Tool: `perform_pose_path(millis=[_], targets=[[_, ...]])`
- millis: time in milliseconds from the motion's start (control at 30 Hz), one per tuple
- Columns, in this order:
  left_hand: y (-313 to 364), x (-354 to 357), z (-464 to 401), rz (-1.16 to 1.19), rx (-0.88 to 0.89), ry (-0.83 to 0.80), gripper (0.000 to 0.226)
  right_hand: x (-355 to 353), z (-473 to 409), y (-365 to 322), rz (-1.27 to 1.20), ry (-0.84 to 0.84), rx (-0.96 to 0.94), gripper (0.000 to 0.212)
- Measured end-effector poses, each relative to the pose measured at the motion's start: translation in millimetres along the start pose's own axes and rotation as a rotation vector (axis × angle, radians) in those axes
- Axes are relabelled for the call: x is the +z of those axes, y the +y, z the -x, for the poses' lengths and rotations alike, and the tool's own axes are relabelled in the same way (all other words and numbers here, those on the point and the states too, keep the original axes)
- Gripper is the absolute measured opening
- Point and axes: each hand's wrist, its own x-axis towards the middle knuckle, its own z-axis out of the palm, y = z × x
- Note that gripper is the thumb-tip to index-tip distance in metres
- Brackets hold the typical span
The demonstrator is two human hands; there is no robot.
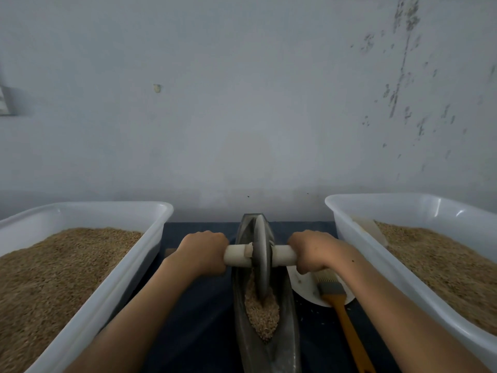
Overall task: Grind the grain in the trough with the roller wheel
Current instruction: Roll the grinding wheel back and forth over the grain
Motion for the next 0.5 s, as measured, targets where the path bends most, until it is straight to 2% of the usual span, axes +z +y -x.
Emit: perform_pose_path(millis=[100, 167, 267, 367, 433, 500], targets=[[0.5, -3.6, 2.7, 0.049, -0.009, -0.146, 0.046, -1.1, 2.1, 3.1, -0.091, -0.128, -0.012, 0.04], [2.5, -3.5, 4.3, 0.039, -0.029, -0.124, 0.044, 0.3, 0.7, 3.4, -0.118, -0.131, -0.008, 0.04], [6.9, -0.6, 3.1, -0.027, -0.061, 0.056, 0.033, 3.0, -3.2, 2.6, -0.073, -0.034, 0.011, 0.035], [9.4, 5.8, 0.8, -0.041, -0.101, 0.214, 0.025, 7.6, -8.1, 0.2, 0.003, 0.159, 0.019, 0.027], [9.0, 8.8, 1.0, -0.019, -0.121, 0.254, 0.023, 10.9, -10.6, -1.2, 0.011, 0.274, 0.021, 0.023], [7.8, 9.2, 0.8, -0.014, -0.112, 0.237, 0.024, 10.2, -9.1, -1.8, 0.016, 0.288, 0.016, 0.022]])
